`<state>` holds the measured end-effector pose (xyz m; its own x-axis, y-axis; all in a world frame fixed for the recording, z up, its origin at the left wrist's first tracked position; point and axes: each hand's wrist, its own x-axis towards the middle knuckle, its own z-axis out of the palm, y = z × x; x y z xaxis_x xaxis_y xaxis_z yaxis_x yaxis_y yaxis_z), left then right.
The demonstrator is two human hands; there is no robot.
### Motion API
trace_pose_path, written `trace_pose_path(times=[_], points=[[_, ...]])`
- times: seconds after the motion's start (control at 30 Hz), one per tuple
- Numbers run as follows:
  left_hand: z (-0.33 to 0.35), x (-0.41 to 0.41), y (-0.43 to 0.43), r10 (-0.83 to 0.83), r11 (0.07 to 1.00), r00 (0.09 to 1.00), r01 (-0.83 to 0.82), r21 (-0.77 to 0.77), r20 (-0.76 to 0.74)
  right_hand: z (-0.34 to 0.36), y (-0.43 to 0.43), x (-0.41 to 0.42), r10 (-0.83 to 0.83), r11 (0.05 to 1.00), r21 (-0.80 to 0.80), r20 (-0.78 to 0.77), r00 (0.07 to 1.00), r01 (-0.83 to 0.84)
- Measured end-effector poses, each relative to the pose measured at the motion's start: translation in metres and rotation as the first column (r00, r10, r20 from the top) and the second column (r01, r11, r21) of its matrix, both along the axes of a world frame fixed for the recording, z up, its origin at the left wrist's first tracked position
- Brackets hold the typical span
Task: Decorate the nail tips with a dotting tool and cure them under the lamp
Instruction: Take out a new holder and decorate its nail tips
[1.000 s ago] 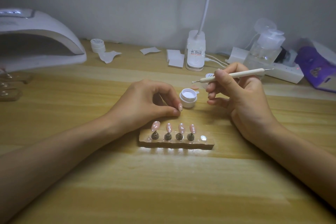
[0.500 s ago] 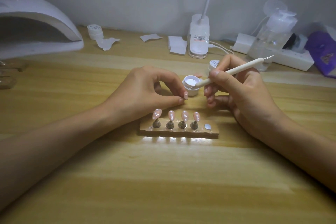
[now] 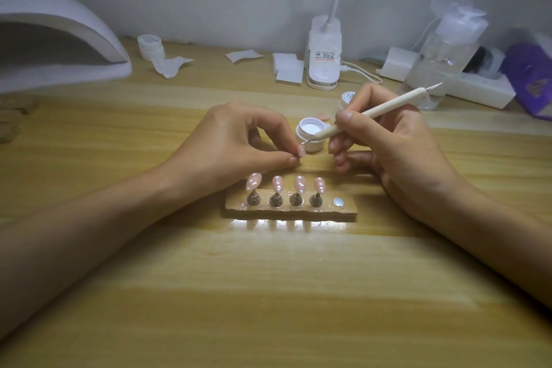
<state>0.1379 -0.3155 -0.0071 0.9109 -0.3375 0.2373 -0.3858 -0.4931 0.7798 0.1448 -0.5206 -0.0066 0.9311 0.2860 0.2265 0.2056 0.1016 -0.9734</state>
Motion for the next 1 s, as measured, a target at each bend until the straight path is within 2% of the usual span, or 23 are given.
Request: trace_pose_path(times=[1.0], points=[[0.0,0.0,0.0004,0.004,1.0,1.0,-0.004,0.009,-0.001,-0.0005,-0.0004,0.0004,0.005,1.0,-0.026,-0.004,1.0,-0.005]])
